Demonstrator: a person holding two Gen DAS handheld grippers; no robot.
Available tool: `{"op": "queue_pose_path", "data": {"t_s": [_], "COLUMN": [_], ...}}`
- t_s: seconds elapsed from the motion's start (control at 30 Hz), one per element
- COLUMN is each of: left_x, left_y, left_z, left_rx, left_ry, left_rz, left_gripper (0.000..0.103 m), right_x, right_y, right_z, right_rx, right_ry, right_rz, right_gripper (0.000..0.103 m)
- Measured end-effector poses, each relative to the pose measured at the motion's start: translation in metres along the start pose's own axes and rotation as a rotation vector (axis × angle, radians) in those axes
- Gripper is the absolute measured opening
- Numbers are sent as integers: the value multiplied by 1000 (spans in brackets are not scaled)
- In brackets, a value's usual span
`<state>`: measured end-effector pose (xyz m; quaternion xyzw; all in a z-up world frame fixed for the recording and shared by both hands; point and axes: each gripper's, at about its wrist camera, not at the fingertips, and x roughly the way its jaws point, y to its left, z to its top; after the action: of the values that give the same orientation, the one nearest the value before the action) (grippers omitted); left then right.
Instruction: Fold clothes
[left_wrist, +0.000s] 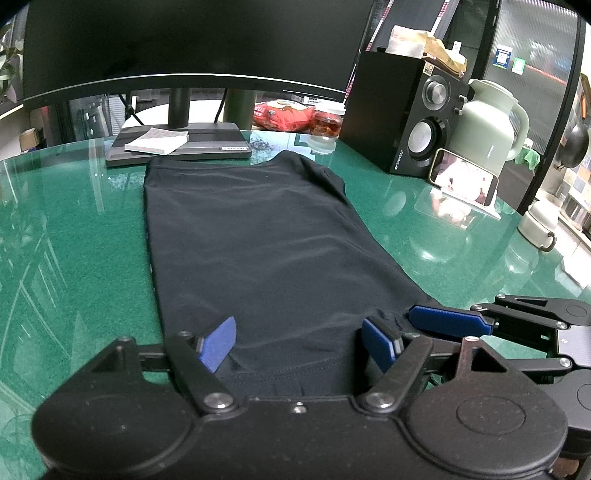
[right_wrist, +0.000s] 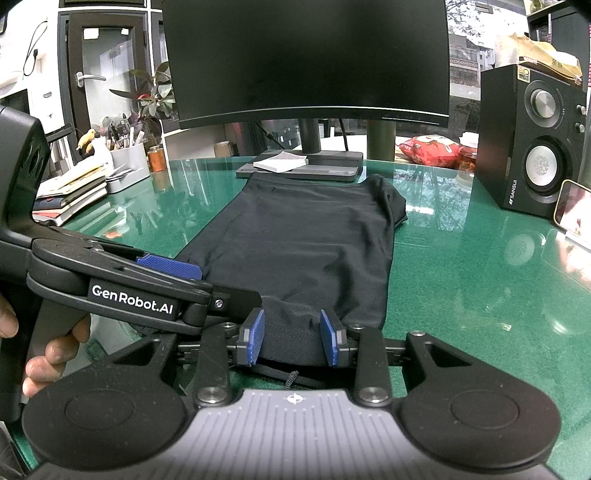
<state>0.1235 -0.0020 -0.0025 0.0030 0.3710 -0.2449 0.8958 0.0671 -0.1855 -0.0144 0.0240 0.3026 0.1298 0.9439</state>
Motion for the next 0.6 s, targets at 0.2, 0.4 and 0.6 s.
{"op": "queue_pose_path", "data": {"t_s": [0.2,0.4,0.6], "left_x": [0,0,0], "left_y": [0,-1,-2], "left_z": [1,1,1], "left_rx": [0,1,1], "left_ry": [1,0,0], "left_rz": [0,0,0], "left_gripper": [75,75,75], "right_x": [2,3,5], "right_y": [1,1,2], "right_z": [0,0,0], "right_rx": [-1,-1,-2], "right_ry": [0,0,0], "right_rz": [-1,-1,-2], "right_gripper": [33,33,33]}}
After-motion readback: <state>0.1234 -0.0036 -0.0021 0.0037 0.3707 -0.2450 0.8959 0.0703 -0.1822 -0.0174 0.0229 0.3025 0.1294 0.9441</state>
